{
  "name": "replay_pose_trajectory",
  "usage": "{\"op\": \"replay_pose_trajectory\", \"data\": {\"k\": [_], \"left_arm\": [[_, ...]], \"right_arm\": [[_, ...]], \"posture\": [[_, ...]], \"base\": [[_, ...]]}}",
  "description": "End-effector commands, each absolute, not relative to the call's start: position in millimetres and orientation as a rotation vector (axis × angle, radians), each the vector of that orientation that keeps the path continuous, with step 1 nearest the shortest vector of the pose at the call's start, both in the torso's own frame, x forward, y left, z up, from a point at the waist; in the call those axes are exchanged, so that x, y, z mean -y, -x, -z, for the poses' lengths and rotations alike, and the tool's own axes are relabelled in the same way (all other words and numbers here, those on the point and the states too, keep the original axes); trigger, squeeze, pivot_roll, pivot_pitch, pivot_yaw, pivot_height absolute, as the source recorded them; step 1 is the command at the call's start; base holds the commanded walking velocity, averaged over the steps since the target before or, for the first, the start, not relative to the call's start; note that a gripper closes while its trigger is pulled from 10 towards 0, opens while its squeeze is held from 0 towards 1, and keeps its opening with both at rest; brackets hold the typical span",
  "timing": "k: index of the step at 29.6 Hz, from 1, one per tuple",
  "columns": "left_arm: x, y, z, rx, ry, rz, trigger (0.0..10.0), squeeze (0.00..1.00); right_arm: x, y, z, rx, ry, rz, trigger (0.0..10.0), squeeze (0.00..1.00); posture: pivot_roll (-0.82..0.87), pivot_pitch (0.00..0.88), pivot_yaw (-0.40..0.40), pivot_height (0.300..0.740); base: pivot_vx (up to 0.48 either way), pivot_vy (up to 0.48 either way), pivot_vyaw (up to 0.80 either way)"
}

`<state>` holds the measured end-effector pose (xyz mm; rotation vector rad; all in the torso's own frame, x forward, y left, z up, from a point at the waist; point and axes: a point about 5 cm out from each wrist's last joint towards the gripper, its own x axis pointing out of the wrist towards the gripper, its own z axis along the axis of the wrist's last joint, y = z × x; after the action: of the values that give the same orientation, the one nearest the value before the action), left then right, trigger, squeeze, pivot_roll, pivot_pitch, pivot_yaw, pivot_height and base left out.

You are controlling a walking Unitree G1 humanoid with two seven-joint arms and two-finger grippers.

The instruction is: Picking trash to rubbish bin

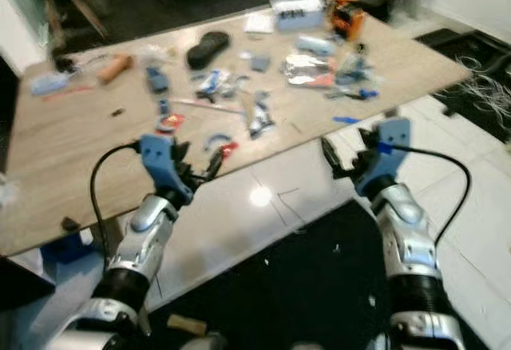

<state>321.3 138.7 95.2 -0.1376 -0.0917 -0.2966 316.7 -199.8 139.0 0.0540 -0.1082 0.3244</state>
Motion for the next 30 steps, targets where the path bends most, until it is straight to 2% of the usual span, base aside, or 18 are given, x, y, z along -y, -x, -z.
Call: {"op": "replay_pose_trajectory", "data": {"k": [1,30], "left_arm": [[-138.3,-319.3,-90.9,0.079,0.124,0.307,10.0,0.0],[-136.1,-320.3,-90.4,0.075,0.127,0.337,10.0,0.0]], "right_arm": [[201.4,-315.6,-136.7,0.1,-0.05,-0.323,10.0,0.0],[201.0,-315.9,-136.6,0.097,-0.04,-0.333,10.0,0.0]], "posture": [[-0.11,0.0,0.006,0.74],[-0.11,0.0,0.008,0.74]], "base": [[0.0,0.0,0.68],[0.0,0.0,0.68]]}}
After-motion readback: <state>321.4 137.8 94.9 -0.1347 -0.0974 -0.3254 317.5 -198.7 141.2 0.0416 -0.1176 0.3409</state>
